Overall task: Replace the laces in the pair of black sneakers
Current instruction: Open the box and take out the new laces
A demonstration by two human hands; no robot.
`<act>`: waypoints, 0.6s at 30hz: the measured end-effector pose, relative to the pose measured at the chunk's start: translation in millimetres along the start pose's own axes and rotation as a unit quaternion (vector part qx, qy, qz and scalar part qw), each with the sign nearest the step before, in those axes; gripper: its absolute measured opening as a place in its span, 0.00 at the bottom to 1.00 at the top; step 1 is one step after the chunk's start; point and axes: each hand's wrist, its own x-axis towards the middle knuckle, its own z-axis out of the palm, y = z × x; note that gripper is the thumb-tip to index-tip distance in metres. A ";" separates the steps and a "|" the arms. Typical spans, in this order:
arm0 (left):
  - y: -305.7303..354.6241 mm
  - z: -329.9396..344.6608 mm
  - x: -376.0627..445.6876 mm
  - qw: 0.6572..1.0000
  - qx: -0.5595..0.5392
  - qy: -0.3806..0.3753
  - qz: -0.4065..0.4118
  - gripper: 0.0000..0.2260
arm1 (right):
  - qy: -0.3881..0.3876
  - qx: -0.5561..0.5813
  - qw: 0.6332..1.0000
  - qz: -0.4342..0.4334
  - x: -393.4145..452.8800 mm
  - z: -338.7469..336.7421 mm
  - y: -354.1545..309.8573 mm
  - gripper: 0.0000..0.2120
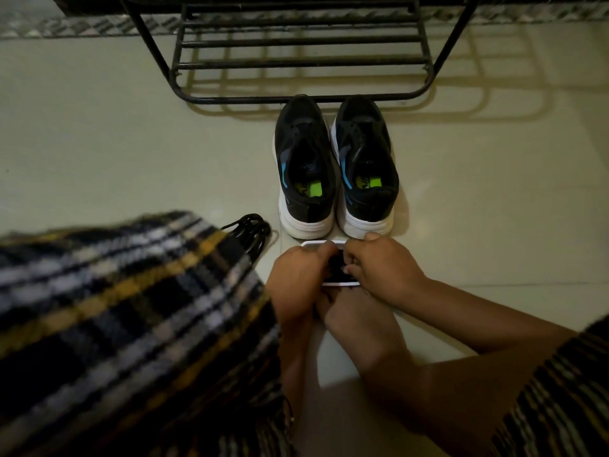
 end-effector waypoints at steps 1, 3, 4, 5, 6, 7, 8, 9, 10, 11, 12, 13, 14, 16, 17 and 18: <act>-1.4 0.9 -1.0 1.000 -0.011 0.007 0.007 0.15 | -0.004 -0.020 1.000 -0.003 0.2 -1.1 -2.5 0.09; -4.3 1.5 -2.8 0.999 -0.019 0.011 0.038 0.15 | -0.012 -0.057 0.998 -0.007 0.6 -0.9 -5.2 0.11; -5.3 1.0 -3.0 0.998 -0.010 0.003 0.055 0.15 | -0.009 -0.069 0.997 -0.016 0.6 0.1 -6.1 0.10; -6.2 1.0 -2.3 0.997 0.010 -0.009 0.070 0.15 | -0.006 -0.075 0.997 -0.025 0.3 1.0 -6.8 0.10; -5.9 0.2 -2.1 0.996 0.035 -0.025 0.081 0.15 | -0.001 -0.071 0.997 -0.035 0.2 2.8 -6.1 0.09; -5.0 -1.0 -2.2 0.994 0.052 -0.031 0.088 0.14 | 0.005 -0.056 0.997 -0.046 0.0 5.4 -4.2 0.08; -2.2 -4.3 -2.7 0.993 0.056 -0.036 0.092 0.13 | 0.005 -0.031 0.998 -0.059 -0.7 8.2 -1.1 0.08; -1.1 -5.4 -2.5 0.992 0.067 -0.037 0.105 0.13 | -0.001 -0.005 0.998 -0.070 -1.7 10.1 2.6 0.08; -1.3 -5.8 -1.7 0.990 0.082 -0.028 0.115 0.13 | -0.013 0.023 0.997 -0.078 -3.4 10.8 6.4 0.09; -3.2 -4.7 -0.6 0.987 0.094 -0.016 0.127 0.14 | -0.024 0.048 0.995 -0.079 -6.5 9.3 9.3 0.10; -2.3 -6.1 0.1 0.986 0.096 -0.030 0.133 0.14 | -0.021 0.069 0.994 -0.078 -10.8 6.9 12.3 0.10; 0.0 -8.0 1.0 0.986 0.091 -0.045 0.136 0.14 | -0.006 0.085 0.993 -0.077 -15.4 4.7 16.4 0.10; 3.3 -11.0 1.5 0.986 0.087 -0.062 0.127 0.15 | 0.019 0.090 0.993 -0.074 -19.0 2.0 20.6 0.10; 5.8 -11.3 3.9 0.984 0.114 -0.081 0.106 0.16 | 0.065 0.079 0.994 -0.044 -23.0 -4.9 31.7 0.08; 5.9 -11.7 4.9 0.982 0.130 -0.093 0.101 0.16 | 0.072 0.063 0.995 -0.021 -23.4 -9.1 37.8 0.07; 7.2 -13.4 5.6 0.980 0.138 -0.111 0.096 0.16 | 0.057 0.043 0.997 0.005 -23.1 -13.2 43.2 0.08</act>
